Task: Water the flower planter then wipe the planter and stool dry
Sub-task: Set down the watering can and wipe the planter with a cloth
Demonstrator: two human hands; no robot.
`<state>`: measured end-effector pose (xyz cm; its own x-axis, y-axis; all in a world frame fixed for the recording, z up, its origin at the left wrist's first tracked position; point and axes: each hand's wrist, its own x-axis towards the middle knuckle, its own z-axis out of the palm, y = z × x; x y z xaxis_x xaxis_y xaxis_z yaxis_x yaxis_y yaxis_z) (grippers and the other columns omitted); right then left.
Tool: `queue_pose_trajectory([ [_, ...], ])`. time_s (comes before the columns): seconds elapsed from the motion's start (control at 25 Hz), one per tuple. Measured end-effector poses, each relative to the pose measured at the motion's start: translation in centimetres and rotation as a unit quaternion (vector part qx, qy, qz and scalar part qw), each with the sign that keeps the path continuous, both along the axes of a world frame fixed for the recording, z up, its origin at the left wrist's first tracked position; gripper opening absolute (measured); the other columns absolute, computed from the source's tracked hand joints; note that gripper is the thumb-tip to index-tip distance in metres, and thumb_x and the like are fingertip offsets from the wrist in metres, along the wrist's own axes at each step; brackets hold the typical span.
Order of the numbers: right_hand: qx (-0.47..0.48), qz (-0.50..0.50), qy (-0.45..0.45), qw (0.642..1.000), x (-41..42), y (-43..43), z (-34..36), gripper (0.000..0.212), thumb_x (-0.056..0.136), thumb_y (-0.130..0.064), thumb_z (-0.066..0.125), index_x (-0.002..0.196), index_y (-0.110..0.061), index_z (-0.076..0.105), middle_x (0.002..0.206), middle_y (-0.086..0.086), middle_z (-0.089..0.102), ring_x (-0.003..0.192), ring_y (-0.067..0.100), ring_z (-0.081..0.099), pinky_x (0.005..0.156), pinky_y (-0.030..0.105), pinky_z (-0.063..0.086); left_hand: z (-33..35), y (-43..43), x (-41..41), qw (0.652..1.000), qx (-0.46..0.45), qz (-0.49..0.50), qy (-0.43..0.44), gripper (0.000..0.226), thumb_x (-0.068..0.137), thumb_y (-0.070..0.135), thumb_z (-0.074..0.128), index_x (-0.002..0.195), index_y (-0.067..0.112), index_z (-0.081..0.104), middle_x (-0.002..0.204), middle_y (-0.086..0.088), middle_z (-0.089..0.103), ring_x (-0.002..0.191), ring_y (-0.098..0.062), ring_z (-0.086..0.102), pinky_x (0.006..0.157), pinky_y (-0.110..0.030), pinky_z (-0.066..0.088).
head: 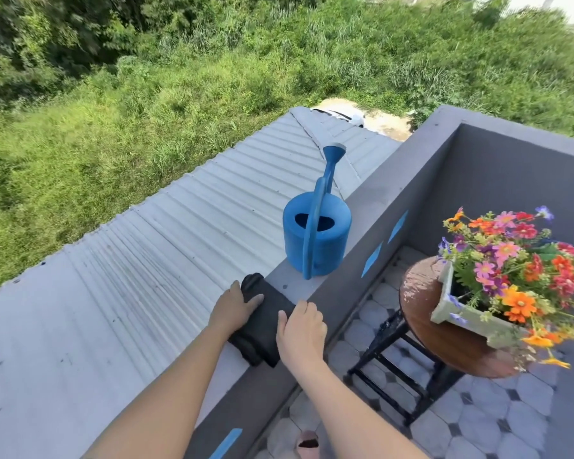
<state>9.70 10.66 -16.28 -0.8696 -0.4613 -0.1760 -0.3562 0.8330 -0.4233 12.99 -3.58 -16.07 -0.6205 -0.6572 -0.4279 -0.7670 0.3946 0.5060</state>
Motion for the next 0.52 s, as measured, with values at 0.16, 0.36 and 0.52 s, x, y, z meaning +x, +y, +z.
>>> queue_pose_trajectory([
  [0.16,-0.013,0.041,0.007,0.999,0.1,-0.2,0.0,0.033,0.102,-0.035,0.036,0.119,-0.01,0.048,0.119,0.007,0.055,0.109,0.024,0.054,0.086,0.034,0.042,-0.2,-2.2,0.3,0.988,0.146,0.052,-0.011,0.061,0.078,0.053,0.067,0.116,0.007,0.053,0.116,-0.009,0.06,0.103,-0.025,0.059,0.091,-0.041,0.051],
  [0.36,-0.102,0.041,-0.034,0.993,-0.1,-0.4,0.4,0.029,0.101,-0.028,0.04,0.124,-0.011,0.046,0.126,0.007,0.051,0.108,0.026,0.056,0.084,0.032,0.042,0.4,-2.3,-0.1,0.99,0.114,0.068,0.058,0.036,0.077,0.035,0.074,0.096,0.008,0.062,0.096,-0.009,0.066,0.088,-0.024,0.063,0.074,-0.035,0.054],
  [0.52,-0.196,0.001,-0.08,0.977,-0.1,0.1,1.0,0.03,0.101,-0.031,0.042,0.123,-0.012,0.049,0.124,0.004,0.052,0.103,0.025,0.057,0.079,0.028,0.038,2.0,-0.5,0.5,0.996,-0.04,0.06,0.047,0.033,0.077,0.038,0.069,0.07,0.011,0.053,0.075,-0.007,0.061,0.07,-0.022,0.058,0.053,-0.029,0.039],
])
